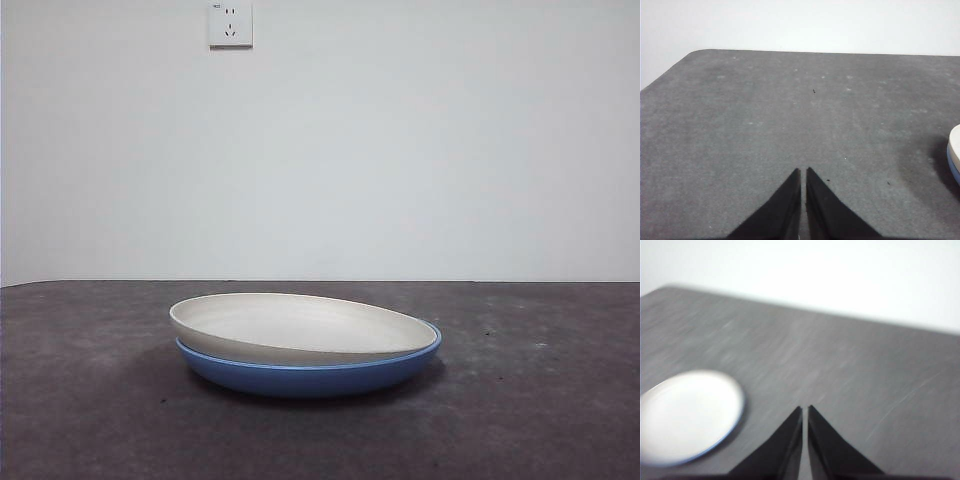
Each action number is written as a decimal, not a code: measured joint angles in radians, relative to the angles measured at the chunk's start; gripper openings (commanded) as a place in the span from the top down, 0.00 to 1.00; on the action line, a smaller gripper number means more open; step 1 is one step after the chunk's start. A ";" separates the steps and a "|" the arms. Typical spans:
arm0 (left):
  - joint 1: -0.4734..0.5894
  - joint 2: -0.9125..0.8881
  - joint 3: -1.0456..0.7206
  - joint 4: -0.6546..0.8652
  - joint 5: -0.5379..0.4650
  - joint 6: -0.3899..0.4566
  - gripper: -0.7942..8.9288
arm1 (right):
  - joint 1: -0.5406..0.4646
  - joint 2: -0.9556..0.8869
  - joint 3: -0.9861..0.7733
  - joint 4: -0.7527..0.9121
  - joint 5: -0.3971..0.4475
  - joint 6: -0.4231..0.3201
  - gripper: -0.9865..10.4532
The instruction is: Pick up the white plate, put it on the blue plate, put it on desk
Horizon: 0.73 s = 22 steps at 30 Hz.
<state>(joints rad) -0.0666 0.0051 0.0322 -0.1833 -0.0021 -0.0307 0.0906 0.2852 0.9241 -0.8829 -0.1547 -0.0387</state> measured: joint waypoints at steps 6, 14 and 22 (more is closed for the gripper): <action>0.000 0.000 0.000 0.000 0.000 0.000 0.90 | -0.107 -0.135 -0.389 0.369 -0.001 -0.014 0.90; 0.000 0.000 0.000 0.000 0.000 0.006 0.90 | -0.114 -0.231 -0.734 0.723 0.021 -0.017 0.90; 0.000 0.000 0.000 0.000 0.000 0.007 0.90 | -0.108 -0.279 -0.908 0.814 0.037 -0.018 0.90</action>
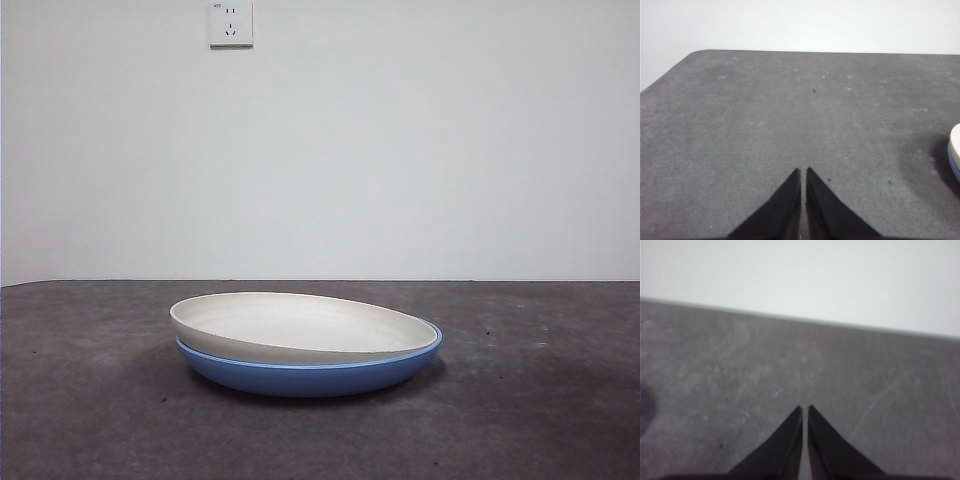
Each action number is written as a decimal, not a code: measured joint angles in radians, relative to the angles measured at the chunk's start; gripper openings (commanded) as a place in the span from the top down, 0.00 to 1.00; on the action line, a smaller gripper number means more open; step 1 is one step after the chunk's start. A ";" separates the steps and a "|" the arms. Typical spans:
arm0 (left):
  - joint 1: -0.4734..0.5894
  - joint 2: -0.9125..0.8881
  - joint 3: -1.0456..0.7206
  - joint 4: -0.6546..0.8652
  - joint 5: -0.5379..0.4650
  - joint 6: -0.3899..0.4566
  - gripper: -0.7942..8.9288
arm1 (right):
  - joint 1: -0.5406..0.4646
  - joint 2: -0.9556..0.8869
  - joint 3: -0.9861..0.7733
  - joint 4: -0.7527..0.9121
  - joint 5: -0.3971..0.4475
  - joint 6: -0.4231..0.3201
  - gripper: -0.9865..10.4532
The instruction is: Pick up the white plate, put it on the blue plate, put it on desk
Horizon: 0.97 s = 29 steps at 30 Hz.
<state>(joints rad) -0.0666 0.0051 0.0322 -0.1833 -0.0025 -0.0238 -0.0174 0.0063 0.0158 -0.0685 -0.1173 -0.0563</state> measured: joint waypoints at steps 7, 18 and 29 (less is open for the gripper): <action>0.000 0.000 0.000 0.000 0.000 0.000 0.90 | 0.002 -0.001 0.000 -0.046 0.100 0.001 0.90; 0.000 0.000 0.000 0.000 0.000 0.000 0.90 | 0.002 -0.001 0.001 -0.103 0.114 0.042 0.90; 0.000 0.000 0.000 0.000 0.000 0.000 0.90 | 0.002 -0.001 0.001 -0.103 0.114 0.080 0.90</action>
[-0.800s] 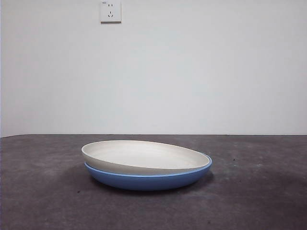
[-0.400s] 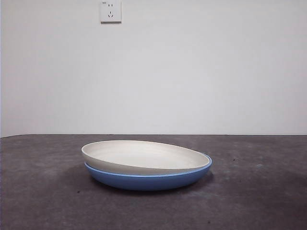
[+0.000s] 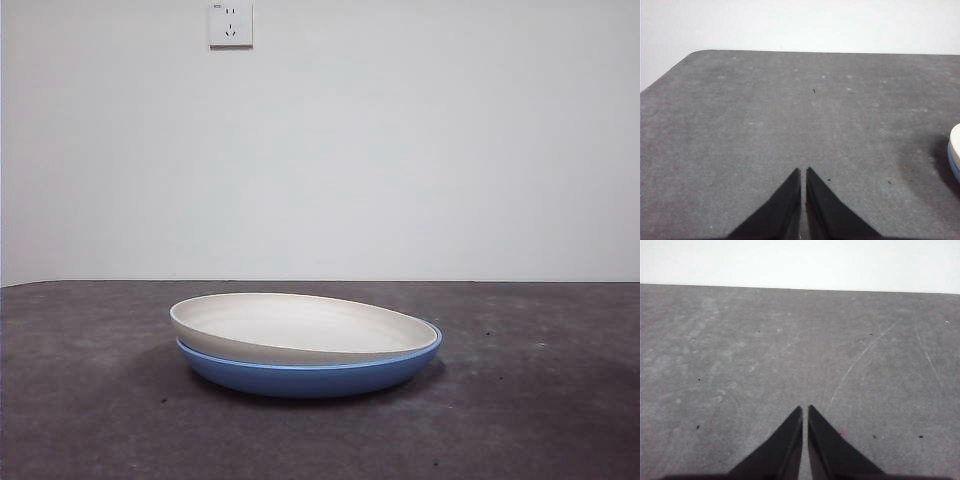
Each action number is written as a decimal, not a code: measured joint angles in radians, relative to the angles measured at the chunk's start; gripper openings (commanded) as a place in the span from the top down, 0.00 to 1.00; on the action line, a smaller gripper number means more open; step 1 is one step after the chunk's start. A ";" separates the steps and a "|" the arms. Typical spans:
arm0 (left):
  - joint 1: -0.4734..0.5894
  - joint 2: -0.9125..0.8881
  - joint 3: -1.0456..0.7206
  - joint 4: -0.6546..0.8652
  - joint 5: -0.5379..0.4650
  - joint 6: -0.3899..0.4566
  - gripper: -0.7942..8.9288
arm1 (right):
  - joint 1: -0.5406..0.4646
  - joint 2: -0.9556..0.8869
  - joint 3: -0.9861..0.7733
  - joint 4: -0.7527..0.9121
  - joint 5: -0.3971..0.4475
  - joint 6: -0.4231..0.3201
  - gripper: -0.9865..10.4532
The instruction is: Pick up the white plate, put it on the blue plate, put it on desk
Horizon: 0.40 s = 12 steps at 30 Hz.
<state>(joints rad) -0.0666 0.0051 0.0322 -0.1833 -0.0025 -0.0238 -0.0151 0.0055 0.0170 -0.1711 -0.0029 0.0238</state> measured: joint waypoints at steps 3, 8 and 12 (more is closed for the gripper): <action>0.000 0.000 0.000 0.000 0.000 0.000 0.90 | 0.000 0.000 0.000 0.003 0.000 0.003 0.90; 0.000 0.000 0.000 0.000 0.000 0.000 0.90 | 0.000 0.000 0.000 0.004 0.000 0.004 0.90; 0.000 0.000 0.000 0.000 0.000 0.000 0.90 | 0.000 0.000 0.000 0.004 0.000 0.004 0.90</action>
